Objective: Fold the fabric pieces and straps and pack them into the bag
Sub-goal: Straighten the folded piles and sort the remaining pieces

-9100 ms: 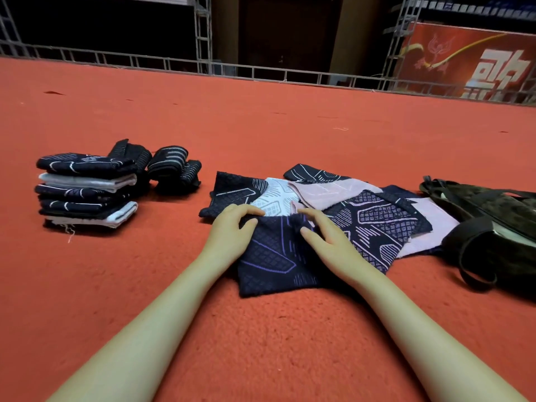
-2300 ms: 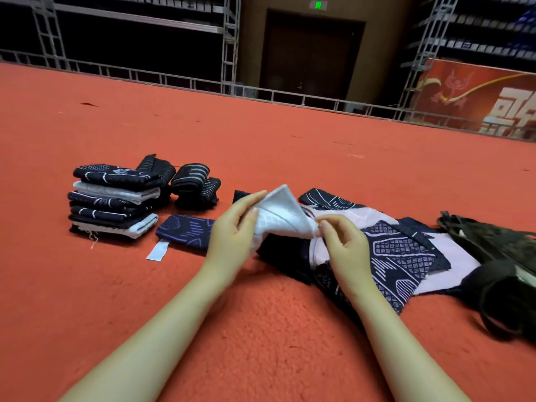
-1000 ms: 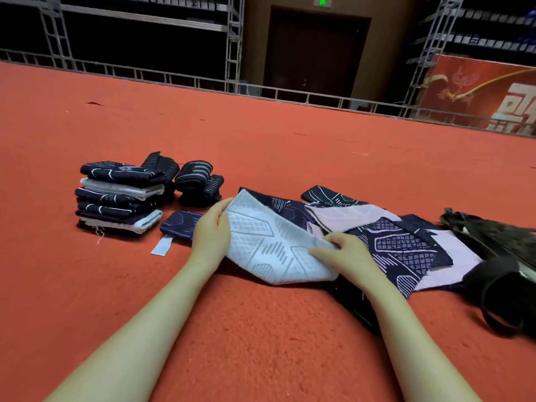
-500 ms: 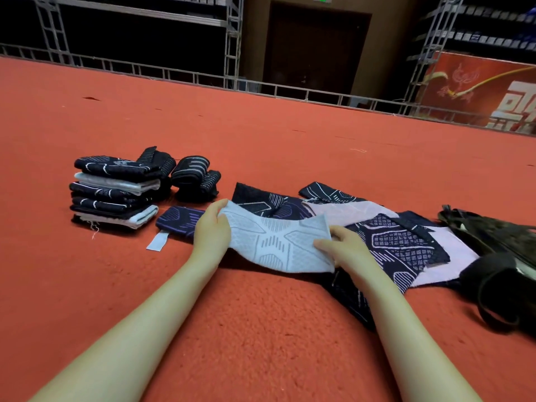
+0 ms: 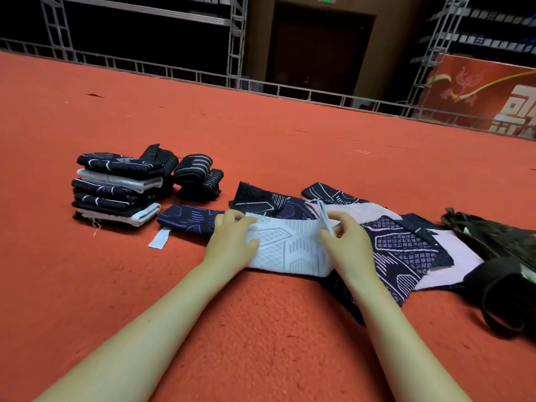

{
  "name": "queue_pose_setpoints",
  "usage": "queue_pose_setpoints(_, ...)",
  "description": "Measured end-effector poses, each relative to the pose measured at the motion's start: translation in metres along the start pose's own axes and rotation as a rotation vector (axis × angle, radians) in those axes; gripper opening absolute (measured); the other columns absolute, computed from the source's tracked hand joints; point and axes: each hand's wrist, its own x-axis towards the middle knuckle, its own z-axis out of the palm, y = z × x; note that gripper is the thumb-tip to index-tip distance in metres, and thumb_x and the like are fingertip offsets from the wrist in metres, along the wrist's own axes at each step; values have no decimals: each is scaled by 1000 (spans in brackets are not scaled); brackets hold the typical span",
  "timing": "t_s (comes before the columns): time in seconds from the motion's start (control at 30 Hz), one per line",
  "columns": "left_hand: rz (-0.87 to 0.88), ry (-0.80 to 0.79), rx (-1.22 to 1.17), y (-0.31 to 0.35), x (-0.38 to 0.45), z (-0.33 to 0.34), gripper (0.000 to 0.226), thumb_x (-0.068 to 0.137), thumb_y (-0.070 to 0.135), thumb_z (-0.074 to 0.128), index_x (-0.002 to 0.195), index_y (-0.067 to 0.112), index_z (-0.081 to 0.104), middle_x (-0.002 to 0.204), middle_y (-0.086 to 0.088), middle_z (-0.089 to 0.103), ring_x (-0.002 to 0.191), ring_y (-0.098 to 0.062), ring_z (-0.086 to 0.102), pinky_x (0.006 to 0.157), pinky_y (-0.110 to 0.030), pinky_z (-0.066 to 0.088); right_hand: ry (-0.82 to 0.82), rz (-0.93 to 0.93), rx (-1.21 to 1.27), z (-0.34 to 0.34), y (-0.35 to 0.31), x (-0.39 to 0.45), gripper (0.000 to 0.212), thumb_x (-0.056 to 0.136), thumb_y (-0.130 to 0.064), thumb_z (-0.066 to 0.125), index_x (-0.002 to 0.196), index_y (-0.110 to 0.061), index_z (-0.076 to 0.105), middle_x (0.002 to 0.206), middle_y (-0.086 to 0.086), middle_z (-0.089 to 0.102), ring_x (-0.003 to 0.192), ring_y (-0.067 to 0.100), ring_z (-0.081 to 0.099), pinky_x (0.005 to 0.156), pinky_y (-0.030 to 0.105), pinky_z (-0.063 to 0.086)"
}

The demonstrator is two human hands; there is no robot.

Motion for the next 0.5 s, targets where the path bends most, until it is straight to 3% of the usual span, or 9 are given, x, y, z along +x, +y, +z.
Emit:
queue_pose_setpoints(0.1, 39, 6, -25, 4, -1, 3, 37, 89, 19, 56, 126, 20, 57, 125, 0, 45, 121, -20, 32, 98, -28, 33, -143, 12, 100, 16, -6, -10, 30, 83, -19, 67, 111, -27, 60, 72, -4, 59, 62, 9, 54, 62, 23, 43)
queue_pose_setpoints(0.2, 65, 31, -16, 6, -2, 5, 32, 91, 20, 54, 122, 22, 61, 121, 1, 50, 120, -21, 35, 100, -29, 33, -300, -7, 91, 25, -2, -15, 29, 88, -24, 63, 117, -23, 62, 84, -4, 65, 78, 13, 64, 75, 24, 47)
queue_pose_setpoints(0.3, 98, 64, 59, 8, -3, 7, 30, 91, 22, 51, 118, 26, 63, 118, 4, 54, 116, -21, 41, 101, -32, 27, -212, -133, -109, 24, 9, -10, 29, 83, -10, 62, 111, -18, 67, 92, -4, 57, 88, 13, 55, 85, 24, 44)
queue_pose_setpoints(0.37, 128, 68, 89, 11, -3, 9, 31, 90, 22, 50, 117, 27, 64, 116, 3, 57, 113, -21, 44, 100, -31, 24, -165, -164, -256, 24, 16, -7, 38, 79, -12, 64, 117, -18, 63, 104, -1, 48, 106, 18, 43, 95, 23, 34)
queue_pose_setpoints(0.43, 159, 42, 86, 14, -4, 12, 33, 90, 21, 50, 120, 26, 62, 114, 2, 59, 112, -21, 45, 100, -31, 26, -186, -104, -266, 24, 19, -6, 49, 78, -17, 68, 126, -18, 57, 115, 3, 44, 115, 20, 37, 98, 21, 27)
queue_pose_setpoints(0.5, 199, -1, 56, 18, -6, 16, 35, 91, 21, 49, 125, 25, 58, 115, 0, 59, 113, -23, 46, 98, -32, 31, -211, -60, -195, 23, 19, -5, 56, 78, -18, 71, 131, -16, 53, 117, 3, 42, 110, 18, 43, 101, 25, 32)
